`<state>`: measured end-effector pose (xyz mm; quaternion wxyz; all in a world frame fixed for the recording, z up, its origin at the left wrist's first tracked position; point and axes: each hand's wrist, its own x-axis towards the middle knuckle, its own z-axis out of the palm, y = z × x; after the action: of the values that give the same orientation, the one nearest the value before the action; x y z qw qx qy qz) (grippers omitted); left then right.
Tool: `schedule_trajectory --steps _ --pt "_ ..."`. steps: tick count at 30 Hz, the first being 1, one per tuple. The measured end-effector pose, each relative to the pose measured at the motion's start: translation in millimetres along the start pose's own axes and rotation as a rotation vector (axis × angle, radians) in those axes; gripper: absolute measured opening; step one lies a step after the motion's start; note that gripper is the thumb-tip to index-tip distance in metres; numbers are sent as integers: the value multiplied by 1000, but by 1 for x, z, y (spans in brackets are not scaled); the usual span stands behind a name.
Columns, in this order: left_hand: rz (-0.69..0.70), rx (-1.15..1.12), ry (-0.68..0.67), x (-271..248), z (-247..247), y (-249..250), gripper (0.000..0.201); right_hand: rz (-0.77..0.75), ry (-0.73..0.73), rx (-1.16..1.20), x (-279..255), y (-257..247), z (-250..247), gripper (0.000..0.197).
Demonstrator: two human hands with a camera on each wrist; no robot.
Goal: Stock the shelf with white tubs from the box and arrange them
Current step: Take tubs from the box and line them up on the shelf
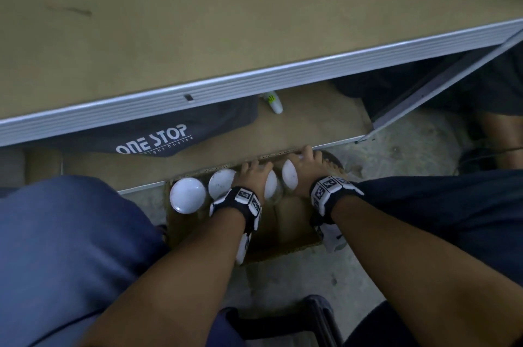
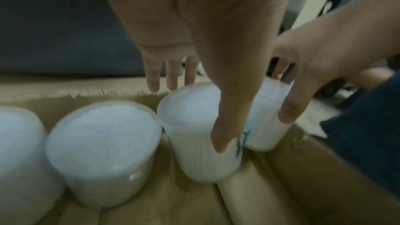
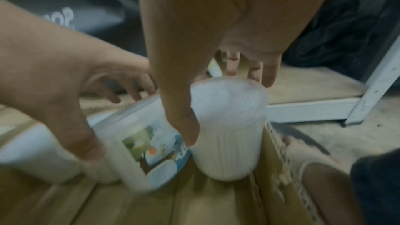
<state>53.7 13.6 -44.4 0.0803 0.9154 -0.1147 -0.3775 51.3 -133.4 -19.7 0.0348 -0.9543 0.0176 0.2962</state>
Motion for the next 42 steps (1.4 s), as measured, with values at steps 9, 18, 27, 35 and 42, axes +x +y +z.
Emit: schedule_trajectory --steps 9,18,27,35,42 --pt "-35 -150 160 -64 -57 6 97 -45 -31 8 -40 -8 -70 88" --pt "37 -60 251 -149 -147 13 85 -156 151 88 -110 -25 -158 84" --pt "126 -46 372 -245 -212 16 86 -259 249 144 -195 -37 -234 86" --pt "113 -123 621 -303 -263 -2 88 -397 453 239 -222 -59 -288 89" --pt "86 -240 758 -298 -290 -19 76 -429 573 304 -199 -82 -308 71"
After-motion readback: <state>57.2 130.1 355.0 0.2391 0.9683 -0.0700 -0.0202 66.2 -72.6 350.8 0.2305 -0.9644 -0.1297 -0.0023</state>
